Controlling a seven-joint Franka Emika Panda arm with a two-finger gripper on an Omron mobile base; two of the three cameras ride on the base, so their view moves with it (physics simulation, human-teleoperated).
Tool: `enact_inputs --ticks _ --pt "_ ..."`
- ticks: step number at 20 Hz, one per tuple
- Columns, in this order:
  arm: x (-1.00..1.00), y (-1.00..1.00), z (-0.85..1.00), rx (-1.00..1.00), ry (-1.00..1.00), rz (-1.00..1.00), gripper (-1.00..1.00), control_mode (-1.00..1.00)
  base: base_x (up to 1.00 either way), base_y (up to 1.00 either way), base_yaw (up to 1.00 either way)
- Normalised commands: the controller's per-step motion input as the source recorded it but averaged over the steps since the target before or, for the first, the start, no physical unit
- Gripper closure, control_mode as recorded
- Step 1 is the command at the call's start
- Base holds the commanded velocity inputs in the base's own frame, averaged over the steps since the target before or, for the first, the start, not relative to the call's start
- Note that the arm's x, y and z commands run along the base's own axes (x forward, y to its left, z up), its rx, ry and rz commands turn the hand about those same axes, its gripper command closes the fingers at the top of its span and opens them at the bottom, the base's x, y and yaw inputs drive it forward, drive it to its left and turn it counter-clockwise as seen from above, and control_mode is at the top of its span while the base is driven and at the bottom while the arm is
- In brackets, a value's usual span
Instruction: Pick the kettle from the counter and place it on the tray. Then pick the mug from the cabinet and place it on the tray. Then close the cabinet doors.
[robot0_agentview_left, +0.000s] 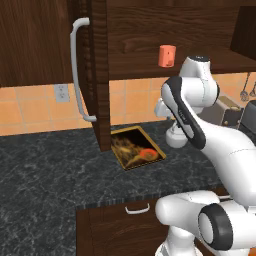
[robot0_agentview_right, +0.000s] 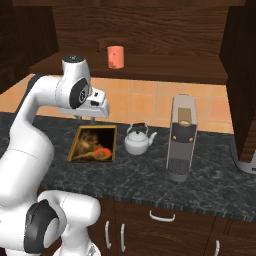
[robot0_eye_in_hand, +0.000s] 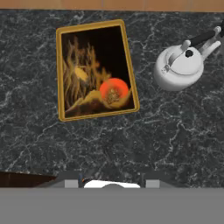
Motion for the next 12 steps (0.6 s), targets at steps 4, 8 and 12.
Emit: enact_inputs --ticks 4,8,12 --pt "-0.52 -0.06 0.04 0.0 -0.22 -0.02 -1.0 -1.0 0.0 0.0 0.0" --pt "-0.91 -0.25 0.27 -0.01 -0.75 -0.05 -1.0 -1.0 0.0 0.0 0.0" --pt "-0.37 -0.23 0.65 -0.04 -0.8 -0.07 -1.0 -1.0 0.0 0.0 0.0"
